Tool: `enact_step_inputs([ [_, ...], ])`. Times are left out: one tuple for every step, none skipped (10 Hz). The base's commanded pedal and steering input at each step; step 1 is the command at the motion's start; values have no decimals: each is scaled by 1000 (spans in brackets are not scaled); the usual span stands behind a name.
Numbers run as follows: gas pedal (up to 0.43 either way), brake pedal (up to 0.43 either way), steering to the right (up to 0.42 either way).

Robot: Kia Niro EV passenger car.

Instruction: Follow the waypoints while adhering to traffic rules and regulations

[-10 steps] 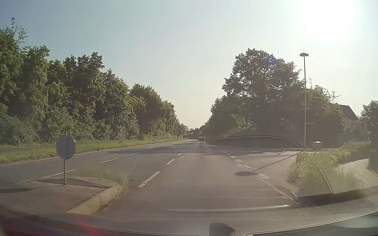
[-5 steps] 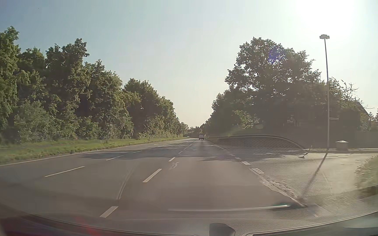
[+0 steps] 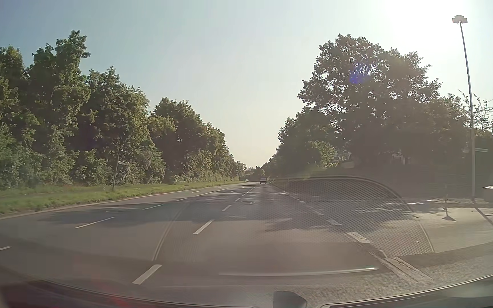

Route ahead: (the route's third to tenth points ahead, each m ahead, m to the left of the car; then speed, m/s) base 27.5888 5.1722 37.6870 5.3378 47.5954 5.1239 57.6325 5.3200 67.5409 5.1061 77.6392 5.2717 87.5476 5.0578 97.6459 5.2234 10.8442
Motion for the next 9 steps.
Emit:
enact_step_inputs([
  [130, 30, 1],
  [130, 30, 4],
  [130, 30, 4],
  [130, 30, 4],
  [130, 30, 4],
  [130, 30, 4],
  [130, 30, 3],
  [130, 30, 3],
  [130, 30, 3],
])
